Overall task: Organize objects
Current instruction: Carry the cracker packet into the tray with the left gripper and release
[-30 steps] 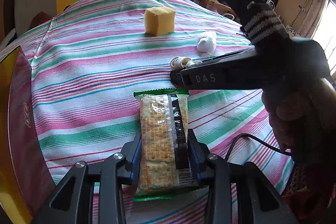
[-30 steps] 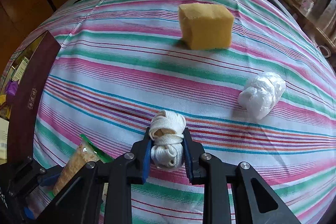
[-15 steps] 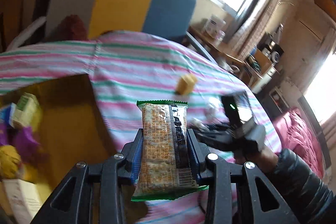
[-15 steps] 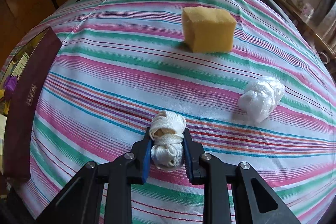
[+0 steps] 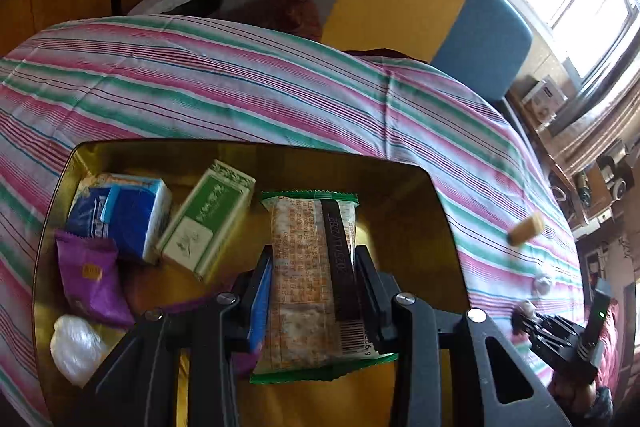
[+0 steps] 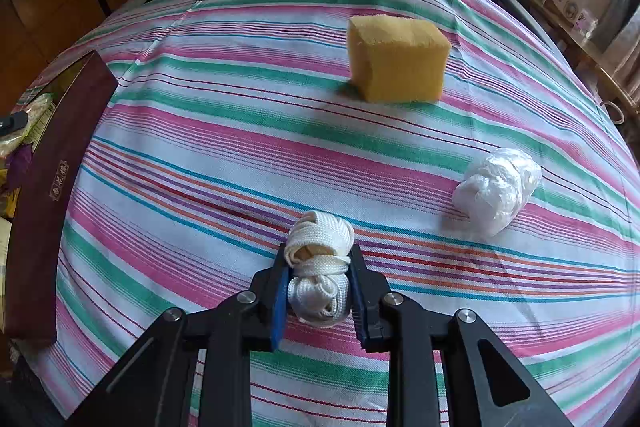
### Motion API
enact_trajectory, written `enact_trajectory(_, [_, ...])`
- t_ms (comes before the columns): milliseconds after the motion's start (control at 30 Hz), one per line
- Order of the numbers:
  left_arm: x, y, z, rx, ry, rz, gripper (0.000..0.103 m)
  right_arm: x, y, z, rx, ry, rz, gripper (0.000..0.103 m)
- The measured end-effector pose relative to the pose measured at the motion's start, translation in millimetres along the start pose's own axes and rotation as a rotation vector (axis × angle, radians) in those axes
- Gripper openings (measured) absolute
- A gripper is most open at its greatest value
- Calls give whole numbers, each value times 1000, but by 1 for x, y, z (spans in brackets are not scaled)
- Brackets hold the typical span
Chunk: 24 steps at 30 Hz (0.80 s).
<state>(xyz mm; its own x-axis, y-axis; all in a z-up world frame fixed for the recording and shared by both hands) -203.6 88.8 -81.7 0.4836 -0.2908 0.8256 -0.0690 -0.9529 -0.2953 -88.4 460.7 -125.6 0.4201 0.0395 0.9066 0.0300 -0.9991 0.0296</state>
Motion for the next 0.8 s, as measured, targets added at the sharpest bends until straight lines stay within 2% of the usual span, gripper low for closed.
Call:
enact_trajectory(133, [-25, 9, -6, 16, 45, -62, 38, 1, -2, 0, 2, 0, 1, 27])
enact_trajectory(200, [-30, 10, -6, 23, 38, -77, 39, 2, -3, 1, 0, 0, -1, 27])
enact_trajectory(333, [-30, 13, -4, 39, 44, -71, 44, -5, 2, -3, -3, -3, -3, 27])
enact_trajectory(533, [5, 6, -1, -39, -44, -90, 45, -6, 6, -4, 4, -8, 4, 27])
enact_trajectory(700, [49, -2, 20, -111, -126, -106, 45, -7, 6, -4, 13, -13, 11, 27])
enact_trajectory(800, [68, -3, 36, -133, -147, -109, 45, -7, 7, -4, 24, -16, 20, 27])
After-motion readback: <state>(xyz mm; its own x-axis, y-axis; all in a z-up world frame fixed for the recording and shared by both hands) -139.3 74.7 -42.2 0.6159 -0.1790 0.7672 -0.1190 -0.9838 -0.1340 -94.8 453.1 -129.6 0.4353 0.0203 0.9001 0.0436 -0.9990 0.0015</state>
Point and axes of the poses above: each gripper's, at about its wrist camera, not at the fingertips, and x roughly against the way its jaws point, y to its left, z to its underside, the point moved 3 cm from there along -x, roughly the way its jaws point, and after that the axes turned 1 degree about -z, right-handed, at the moved point
